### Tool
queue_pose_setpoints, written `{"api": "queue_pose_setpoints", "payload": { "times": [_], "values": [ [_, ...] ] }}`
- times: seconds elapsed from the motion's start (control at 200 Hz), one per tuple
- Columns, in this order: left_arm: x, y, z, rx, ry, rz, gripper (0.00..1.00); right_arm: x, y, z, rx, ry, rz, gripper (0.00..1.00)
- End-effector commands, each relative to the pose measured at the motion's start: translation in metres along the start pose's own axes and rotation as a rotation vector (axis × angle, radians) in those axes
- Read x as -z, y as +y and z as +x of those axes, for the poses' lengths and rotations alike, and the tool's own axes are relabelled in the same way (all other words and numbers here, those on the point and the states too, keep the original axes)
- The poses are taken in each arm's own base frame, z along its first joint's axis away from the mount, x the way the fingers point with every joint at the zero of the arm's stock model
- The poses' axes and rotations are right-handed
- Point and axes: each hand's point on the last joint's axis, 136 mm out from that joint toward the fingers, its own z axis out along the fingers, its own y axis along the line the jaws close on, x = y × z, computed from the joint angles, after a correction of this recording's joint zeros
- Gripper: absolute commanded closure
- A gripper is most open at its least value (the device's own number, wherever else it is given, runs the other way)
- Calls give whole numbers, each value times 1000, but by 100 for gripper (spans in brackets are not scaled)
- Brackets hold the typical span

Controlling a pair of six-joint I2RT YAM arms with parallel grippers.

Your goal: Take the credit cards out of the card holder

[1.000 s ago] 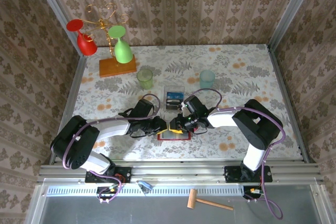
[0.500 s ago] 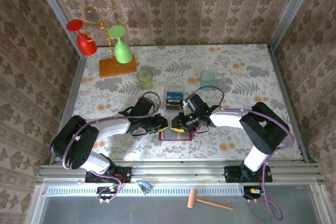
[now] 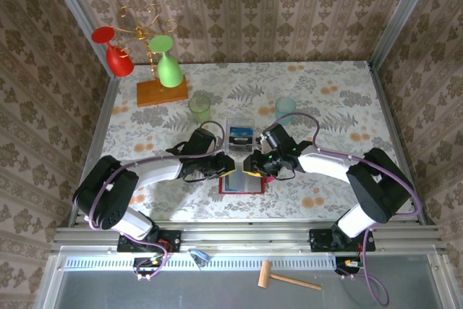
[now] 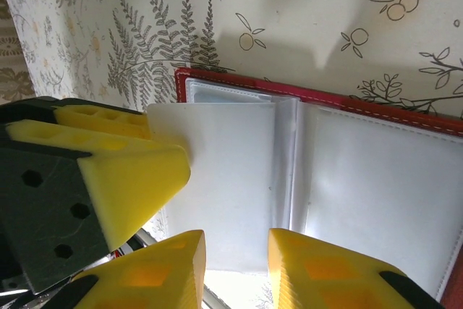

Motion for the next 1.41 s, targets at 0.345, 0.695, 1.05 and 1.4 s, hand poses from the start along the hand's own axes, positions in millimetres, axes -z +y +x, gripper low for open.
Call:
{"api": "queue_pose_setpoints", "payload": {
  "times": [0.345, 0.695, 1.05, 1.4],
  "values": [
    [-11, -22, 1, -35, 44, 55, 79, 18, -8, 0, 9, -46, 34, 71],
    [-28, -38, 2, -20, 65, 131, 79, 23, -12, 3, 6, -55, 37, 71],
    [-34, -51, 0, -38, 69, 161, 66, 31, -17, 5, 0, -71, 46, 71],
    [-39, -57, -1, -52, 85, 169, 55, 44, -19, 2, 2, -106, 40, 71]
  ]
}}
